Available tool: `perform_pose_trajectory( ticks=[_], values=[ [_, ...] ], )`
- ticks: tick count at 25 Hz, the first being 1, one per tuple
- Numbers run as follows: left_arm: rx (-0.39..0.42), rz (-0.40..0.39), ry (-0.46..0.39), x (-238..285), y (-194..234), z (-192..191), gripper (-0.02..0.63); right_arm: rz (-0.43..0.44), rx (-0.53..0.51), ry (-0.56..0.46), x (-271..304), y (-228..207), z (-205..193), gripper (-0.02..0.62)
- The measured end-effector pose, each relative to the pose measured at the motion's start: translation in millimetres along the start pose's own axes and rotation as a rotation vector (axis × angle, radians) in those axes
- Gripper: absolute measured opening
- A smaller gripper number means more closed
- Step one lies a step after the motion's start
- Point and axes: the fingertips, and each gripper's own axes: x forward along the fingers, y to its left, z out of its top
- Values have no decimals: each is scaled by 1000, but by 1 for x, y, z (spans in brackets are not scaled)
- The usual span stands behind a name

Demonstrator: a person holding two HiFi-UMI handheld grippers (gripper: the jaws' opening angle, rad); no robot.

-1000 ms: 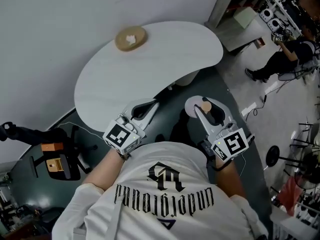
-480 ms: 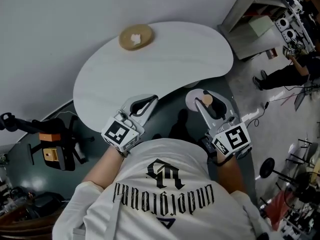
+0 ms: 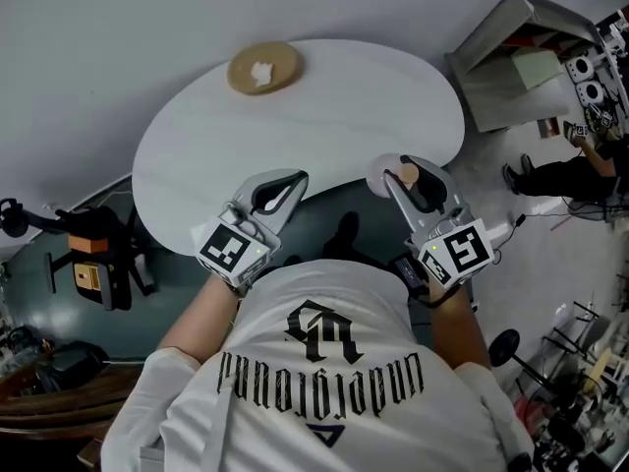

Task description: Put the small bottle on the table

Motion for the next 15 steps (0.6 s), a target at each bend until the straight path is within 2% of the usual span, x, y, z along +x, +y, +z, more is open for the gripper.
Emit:
perform_pose_trajectory(
  ticks=[4,9,15],
  values=[
    [14,48,7,30,9,-1,6,52,-19,21,11,-31,-8,136],
    [-28,112,18,58,28,-10,6,115,-27,45,26,-64,-23,135],
    [-64,117,37,83,50,-21,6,118,14,105,58,-92,-61,136]
  ],
)
